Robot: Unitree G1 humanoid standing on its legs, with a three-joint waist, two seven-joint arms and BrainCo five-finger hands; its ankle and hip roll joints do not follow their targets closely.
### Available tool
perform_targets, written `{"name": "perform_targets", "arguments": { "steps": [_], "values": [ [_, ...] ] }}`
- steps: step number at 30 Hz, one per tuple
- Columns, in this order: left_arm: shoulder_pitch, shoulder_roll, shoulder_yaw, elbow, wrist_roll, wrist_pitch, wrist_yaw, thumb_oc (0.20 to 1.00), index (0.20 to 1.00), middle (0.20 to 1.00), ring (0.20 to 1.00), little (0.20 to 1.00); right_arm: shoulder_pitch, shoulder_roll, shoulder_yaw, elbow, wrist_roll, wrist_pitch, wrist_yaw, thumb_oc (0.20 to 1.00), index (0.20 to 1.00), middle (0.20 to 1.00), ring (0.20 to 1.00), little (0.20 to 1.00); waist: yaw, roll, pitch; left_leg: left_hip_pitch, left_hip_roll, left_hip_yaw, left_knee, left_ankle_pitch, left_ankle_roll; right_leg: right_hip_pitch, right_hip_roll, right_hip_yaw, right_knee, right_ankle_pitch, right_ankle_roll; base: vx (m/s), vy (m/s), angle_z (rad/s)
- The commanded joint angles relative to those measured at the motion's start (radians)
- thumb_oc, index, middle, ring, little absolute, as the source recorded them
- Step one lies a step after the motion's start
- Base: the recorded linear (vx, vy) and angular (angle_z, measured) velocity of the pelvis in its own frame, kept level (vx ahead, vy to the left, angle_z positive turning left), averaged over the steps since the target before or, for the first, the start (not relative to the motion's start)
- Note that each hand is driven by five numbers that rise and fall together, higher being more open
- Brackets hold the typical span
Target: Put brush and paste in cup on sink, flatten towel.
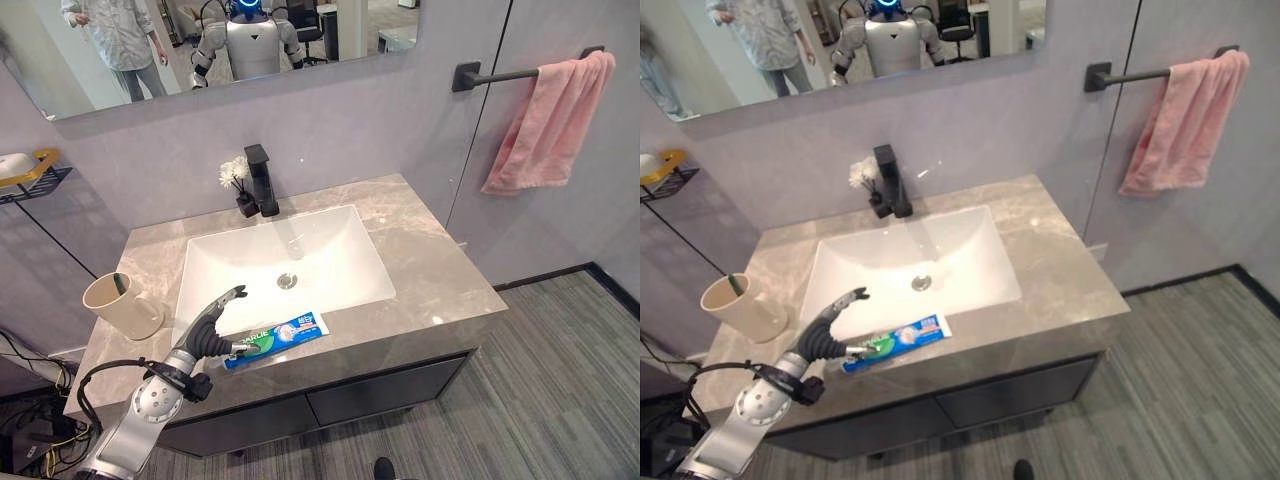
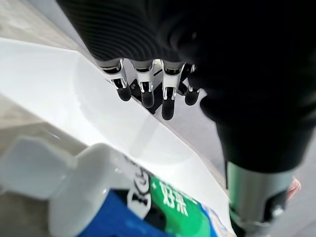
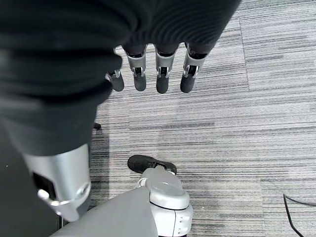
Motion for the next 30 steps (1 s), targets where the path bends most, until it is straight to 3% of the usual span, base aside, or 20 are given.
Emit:
{"name": "perform_targets", "arguments": {
  "steps": [1, 9, 30],
  "values": [
    [-0.044, 0.077, 0.069, -0.078, -0.075, -0.028, -0.017, 1.0, 1.0, 1.0, 1.0, 1.0, -0.054, -0.001, 0.004, 0.043, 0.028, -0.005, 0.0, 1.0, 1.0, 1.0, 1.0, 1.0, -0.009, -0.03, 0.011, -0.012, 0.02, -0.024, 0.009, 0.03, -0.019, 0.088, -0.049, 0.08, 0.007, -0.083, 0.074, 0.0, 0.0, 0.0],
    [0.015, 0.113, 0.12, -0.128, -0.12, -0.025, -0.047, 1.0, 1.0, 1.0, 1.0, 1.0, -0.051, 0.005, 0.013, 0.039, 0.025, -0.007, 0.015, 1.0, 1.0, 1.0, 1.0, 1.0, 0.0, -0.029, 0.015, -0.013, 0.013, -0.028, 0.009, 0.027, -0.017, 0.089, -0.055, 0.075, 0.007, -0.081, 0.076, 0.0, 0.0, 0.0],
    [0.023, 0.118, 0.045, -0.055, -0.077, -0.006, -0.091, 1.0, 1.0, 1.0, 1.0, 1.0, -0.036, -0.006, 0.017, 0.021, 0.001, -0.004, 0.027, 1.0, 1.0, 1.0, 1.0, 1.0, -0.005, -0.001, 0.041, -0.045, -0.011, -0.029, 0.009, 0.028, -0.007, 0.055, -0.075, 0.076, 0.007, -0.069, 0.085, 0.0, 0.0, 0.0]
  ]
}}
